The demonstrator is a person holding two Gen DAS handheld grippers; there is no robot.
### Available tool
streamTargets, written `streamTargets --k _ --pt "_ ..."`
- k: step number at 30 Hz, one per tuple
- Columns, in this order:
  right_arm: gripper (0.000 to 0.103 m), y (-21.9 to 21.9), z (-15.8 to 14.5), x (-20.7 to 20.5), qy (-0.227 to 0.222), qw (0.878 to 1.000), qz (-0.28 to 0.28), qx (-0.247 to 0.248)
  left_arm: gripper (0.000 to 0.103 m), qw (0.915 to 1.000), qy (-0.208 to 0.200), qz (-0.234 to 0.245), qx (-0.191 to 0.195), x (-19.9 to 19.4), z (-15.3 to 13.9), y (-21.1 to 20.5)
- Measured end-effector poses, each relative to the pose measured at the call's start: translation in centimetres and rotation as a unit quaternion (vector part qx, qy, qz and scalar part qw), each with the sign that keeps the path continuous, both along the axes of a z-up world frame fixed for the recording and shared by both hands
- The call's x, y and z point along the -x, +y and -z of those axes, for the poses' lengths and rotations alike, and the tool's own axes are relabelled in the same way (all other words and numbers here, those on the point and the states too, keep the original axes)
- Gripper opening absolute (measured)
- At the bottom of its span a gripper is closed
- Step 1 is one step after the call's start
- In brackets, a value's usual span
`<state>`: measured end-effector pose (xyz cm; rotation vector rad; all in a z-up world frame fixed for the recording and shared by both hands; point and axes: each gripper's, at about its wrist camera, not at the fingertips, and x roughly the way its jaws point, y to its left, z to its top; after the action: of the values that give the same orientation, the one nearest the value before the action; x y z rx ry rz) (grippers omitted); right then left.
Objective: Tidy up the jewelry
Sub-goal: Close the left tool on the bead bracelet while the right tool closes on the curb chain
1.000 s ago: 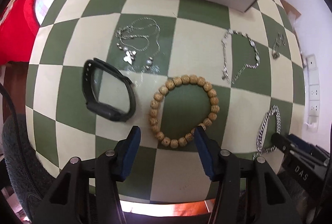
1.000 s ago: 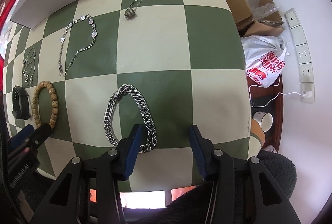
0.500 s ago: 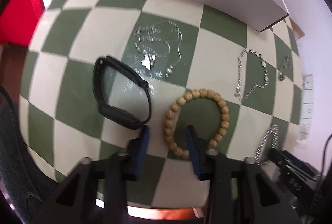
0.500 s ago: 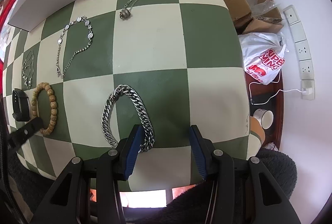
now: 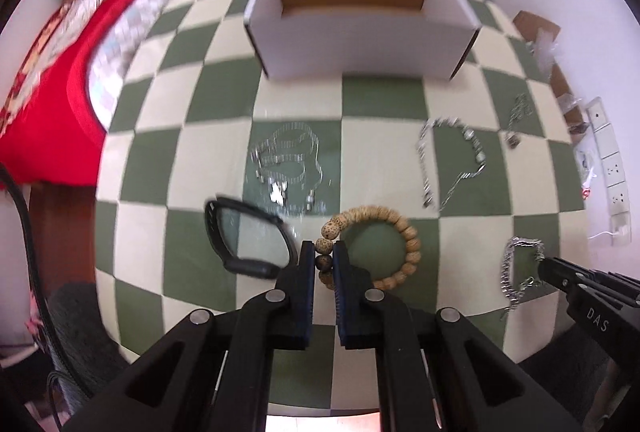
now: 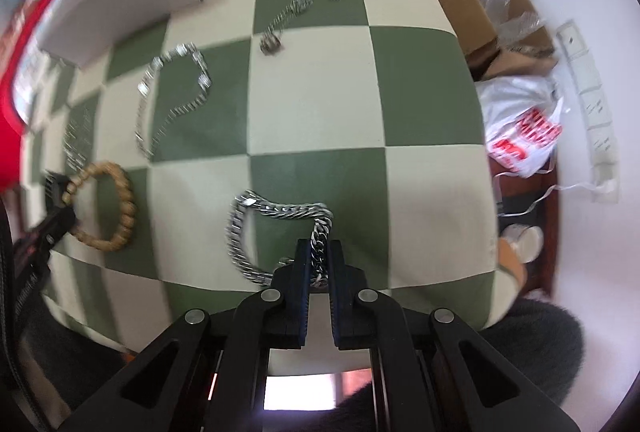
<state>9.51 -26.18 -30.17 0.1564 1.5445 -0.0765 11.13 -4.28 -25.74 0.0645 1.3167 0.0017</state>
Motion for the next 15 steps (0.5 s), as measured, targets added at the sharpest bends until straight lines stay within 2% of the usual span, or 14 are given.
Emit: streamTargets --k 3,15 --pt "0.008 0.2 -1.7 -0.1 -0.026 0.999 0.009 -0.025 0.006 0.9998 -0.016 0.01 0.011 -1.1 -2.8 0.2" --pt "0.008 2.6 -11.1 -3.5 -0.122 0.991 -0.021 -0.044 0.006 0.9943 -0.086 0.031 0.055 -5.6 -11.3 -0.8"
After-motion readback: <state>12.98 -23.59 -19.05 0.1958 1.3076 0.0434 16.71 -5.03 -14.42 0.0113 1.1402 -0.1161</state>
